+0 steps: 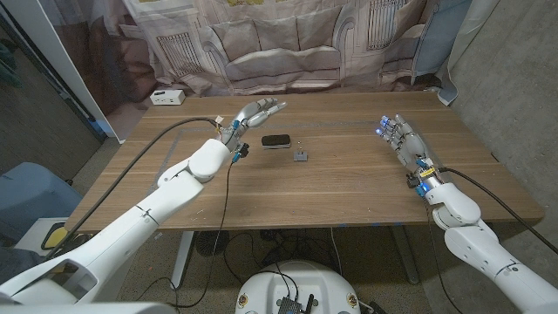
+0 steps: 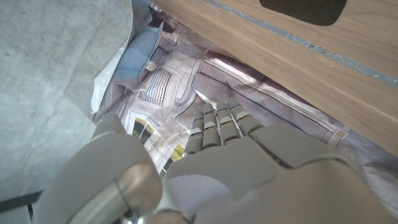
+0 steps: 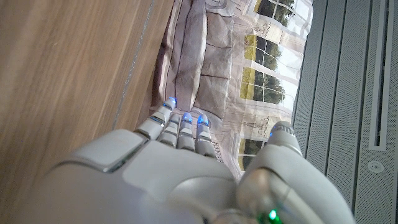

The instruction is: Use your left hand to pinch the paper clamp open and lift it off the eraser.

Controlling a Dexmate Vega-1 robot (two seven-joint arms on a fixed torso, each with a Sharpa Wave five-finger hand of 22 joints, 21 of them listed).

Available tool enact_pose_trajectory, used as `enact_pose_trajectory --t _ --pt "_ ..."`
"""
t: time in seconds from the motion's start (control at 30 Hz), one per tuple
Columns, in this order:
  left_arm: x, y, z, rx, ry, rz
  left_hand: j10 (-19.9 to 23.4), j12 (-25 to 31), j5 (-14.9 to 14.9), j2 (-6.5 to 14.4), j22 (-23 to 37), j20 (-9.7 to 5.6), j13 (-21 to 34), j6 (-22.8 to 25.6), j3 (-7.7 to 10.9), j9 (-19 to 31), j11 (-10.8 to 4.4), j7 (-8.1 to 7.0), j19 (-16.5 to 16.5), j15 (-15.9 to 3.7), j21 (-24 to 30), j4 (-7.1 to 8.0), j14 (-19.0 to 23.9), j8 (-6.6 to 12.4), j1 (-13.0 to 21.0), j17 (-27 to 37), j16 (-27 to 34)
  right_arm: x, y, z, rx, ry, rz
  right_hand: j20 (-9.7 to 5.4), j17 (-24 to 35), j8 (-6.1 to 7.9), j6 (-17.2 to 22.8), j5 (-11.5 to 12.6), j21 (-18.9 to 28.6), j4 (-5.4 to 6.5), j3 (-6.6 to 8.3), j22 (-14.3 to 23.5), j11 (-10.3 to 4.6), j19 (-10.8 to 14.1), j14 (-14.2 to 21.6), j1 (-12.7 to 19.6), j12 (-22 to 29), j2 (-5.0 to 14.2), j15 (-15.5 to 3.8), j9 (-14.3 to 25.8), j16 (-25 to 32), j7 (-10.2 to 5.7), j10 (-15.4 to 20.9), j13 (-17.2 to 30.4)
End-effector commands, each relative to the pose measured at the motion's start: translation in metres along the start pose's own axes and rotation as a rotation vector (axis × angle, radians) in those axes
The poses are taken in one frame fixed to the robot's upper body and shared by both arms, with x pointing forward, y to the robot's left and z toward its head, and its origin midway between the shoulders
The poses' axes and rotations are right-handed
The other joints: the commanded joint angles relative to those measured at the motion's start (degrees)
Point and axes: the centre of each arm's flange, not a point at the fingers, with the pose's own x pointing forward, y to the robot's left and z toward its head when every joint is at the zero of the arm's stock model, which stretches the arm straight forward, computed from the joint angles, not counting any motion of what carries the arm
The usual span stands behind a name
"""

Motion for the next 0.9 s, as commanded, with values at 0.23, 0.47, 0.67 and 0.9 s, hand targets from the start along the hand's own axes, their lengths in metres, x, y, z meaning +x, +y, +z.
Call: enact_pose_trajectory --t 0.23,0.47,0.67,0.9 --pt "-0.044 0.030 -0.053 -0.402 -0.059 0.107 0.27 -0.11 0.23 -0.18 0.08 0.17 0.10 0.73 -0.48 0.10 0.24 0.07 0.55 0.25 0.03 0.25 0.20 -0.24 -0.87 0.07 -0.05 0.016 0.019 -0.012 -0.015 0.034 0.008 0.30 -0.04 0.15 0.05 -0.01 0.01 -0.01 -0.64 0.12 0.00 0.61 -0.04 -0.21 0.30 -0.95 0.42 0.17 0.14 0.36 0.17 0.10" --pt "-0.051 0.024 -0.066 -0.380 -0.035 0.085 -4.54 -2.06 0.45 -0.27 0.13 1.30 -0.16 -4.17 -1.52 0.07 0.93 0.14 -1.43 1.26 -0.97 0.97 -3.90 -1.98 -3.03 0.13 -1.28 0.013 0.018 -0.013 -0.024 0.056 -0.020 0.81 0.02 0.62 0.89 0.04 -0.07 0.23 -0.96 0.14 0.57 0.61 0.60 -0.81 0.94 -1.24 0.78 0.18 0.43 0.56 1.56 0.10" --pt "-0.055 0.009 -0.079 -0.436 0.007 0.091 -7.32 -2.55 0.61 -0.27 0.13 0.77 -0.25 -7.18 -2.03 0.05 1.26 0.25 -4.50 1.44 -1.70 1.25 -7.14 -2.24 -4.02 0.13 -1.51 0.009 0.018 -0.017 -0.010 0.066 -0.030 1.14 0.04 1.13 2.28 0.14 -0.08 0.41 -1.17 0.17 0.99 0.82 0.81 -1.26 1.22 -1.35 1.12 0.27 0.49 1.42 2.47 0.16" --pt "-0.058 0.002 -0.084 -0.463 0.016 0.101 -7.08 -2.20 0.68 -0.23 0.13 0.43 -0.28 -6.98 -2.19 0.04 0.96 0.22 -5.03 1.30 -1.62 1.32 -7.21 -1.84 -4.32 0.12 -1.17 0.008 0.022 -0.022 0.002 0.079 -0.028 1.13 0.03 0.71 1.28 0.18 -0.13 0.43 -1.20 0.17 0.71 0.79 0.64 -1.33 0.91 -1.32 1.18 0.26 0.41 1.30 1.74 0.15"
